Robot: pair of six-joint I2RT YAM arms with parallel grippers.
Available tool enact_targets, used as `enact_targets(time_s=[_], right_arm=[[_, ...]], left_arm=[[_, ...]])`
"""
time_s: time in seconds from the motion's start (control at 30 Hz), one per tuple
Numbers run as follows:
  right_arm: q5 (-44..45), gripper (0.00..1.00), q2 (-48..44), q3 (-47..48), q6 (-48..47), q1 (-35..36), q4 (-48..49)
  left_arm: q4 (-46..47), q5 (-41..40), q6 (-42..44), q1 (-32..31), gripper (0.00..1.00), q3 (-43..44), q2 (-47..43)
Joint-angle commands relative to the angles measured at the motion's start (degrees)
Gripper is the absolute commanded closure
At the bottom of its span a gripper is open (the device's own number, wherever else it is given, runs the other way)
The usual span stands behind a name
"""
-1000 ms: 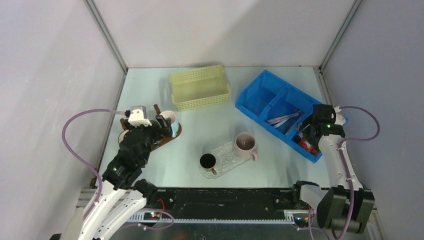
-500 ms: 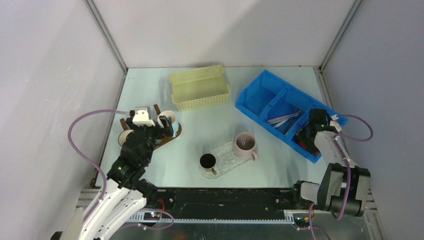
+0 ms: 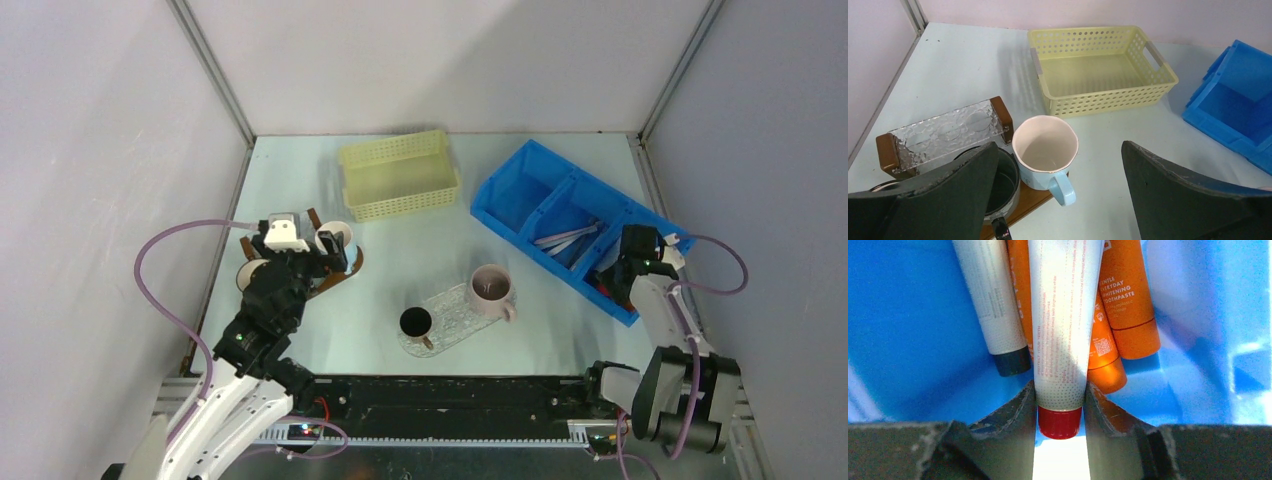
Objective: Prepare toiletry sets of a toothbrush and toothpaste on the tray
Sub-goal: Pick up the toothpaste from the storage box.
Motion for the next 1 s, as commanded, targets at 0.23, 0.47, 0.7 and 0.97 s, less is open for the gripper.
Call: enact_targets(time_s=[0.23,0.47,0.7,0.97], right_arm=[[-7.7,1.0,-19.4,1.2,-8.2,-0.4,0.3],[-17.1,1.0,-29.6,3.4,-14.6,4.3,5.1],[-22.1,1.0,-31.6,5.3,-21.2,18.6,16.6],[-25.5,1.0,-25.5,7.8,-30.4,36.3,28.6]], left_arm=[[-0.3,3.8,-1.1,0.2,0.0,4.2,0.4],[-3.6,8.5,-1.1,0.2,0.0,11.2,3.3],[-4.9,16.0,-2.5,0.2,0.0,19.5,8.0],[-5.9,23.5,-4.4,0.2,0.0,28.1,14.5]])
